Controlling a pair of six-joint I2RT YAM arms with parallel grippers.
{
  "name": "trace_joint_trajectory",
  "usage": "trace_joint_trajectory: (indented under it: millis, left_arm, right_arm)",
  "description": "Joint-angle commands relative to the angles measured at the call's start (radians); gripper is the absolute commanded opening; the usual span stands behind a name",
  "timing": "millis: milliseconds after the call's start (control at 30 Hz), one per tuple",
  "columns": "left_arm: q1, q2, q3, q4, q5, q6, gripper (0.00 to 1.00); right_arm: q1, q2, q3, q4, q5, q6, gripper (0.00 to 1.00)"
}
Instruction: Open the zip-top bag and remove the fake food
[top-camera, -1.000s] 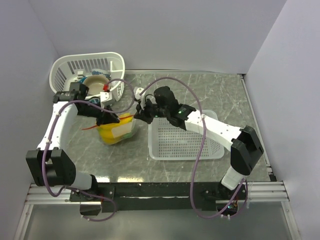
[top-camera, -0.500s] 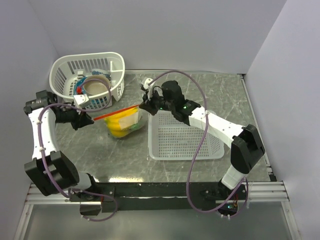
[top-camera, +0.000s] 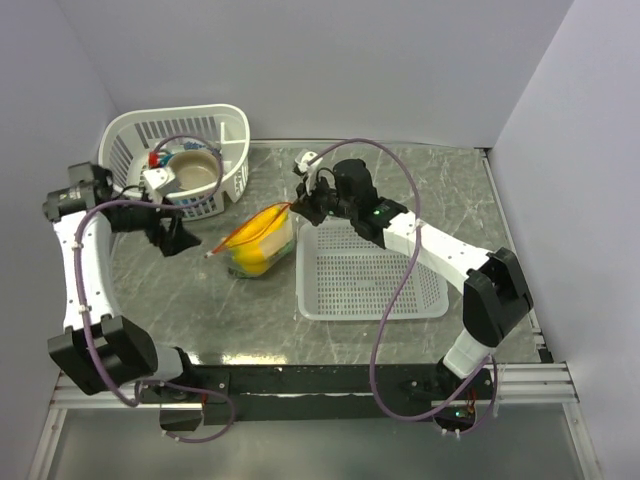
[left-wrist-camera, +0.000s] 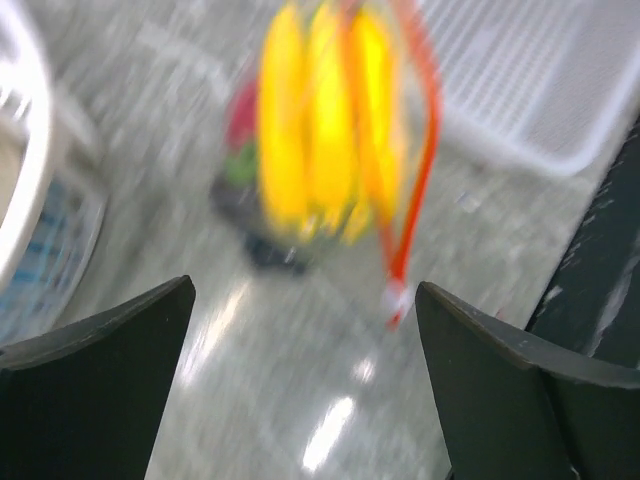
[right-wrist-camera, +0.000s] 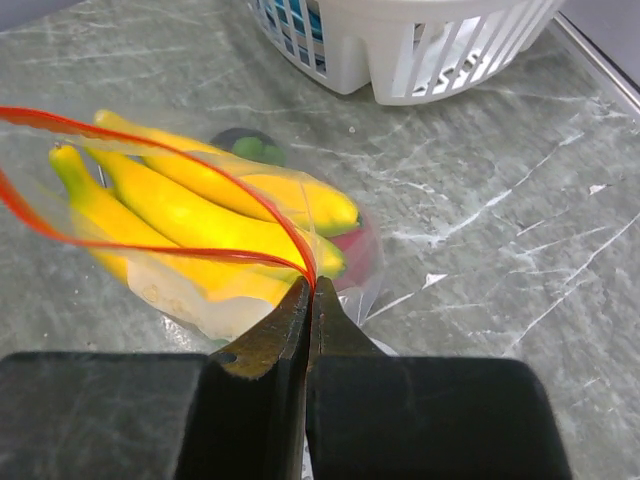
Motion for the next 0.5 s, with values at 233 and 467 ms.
trace_joint_trajectory:
  millis: [233, 467]
  left_arm:
    - [-0.257, -0.003, -0.078, 0.338, 0.076, -0.418, 0.99]
    - [-0.339, -0.128, -0.259, 0.644, -0.102, -0.56, 0.99]
  right_arm:
    - [0.056, -0.132, -0.059, 0.051, 0.021, 0.032, 0.0]
    - [0.09, -0.147, -0.07, 0.041, 0.027, 0.03, 0.0]
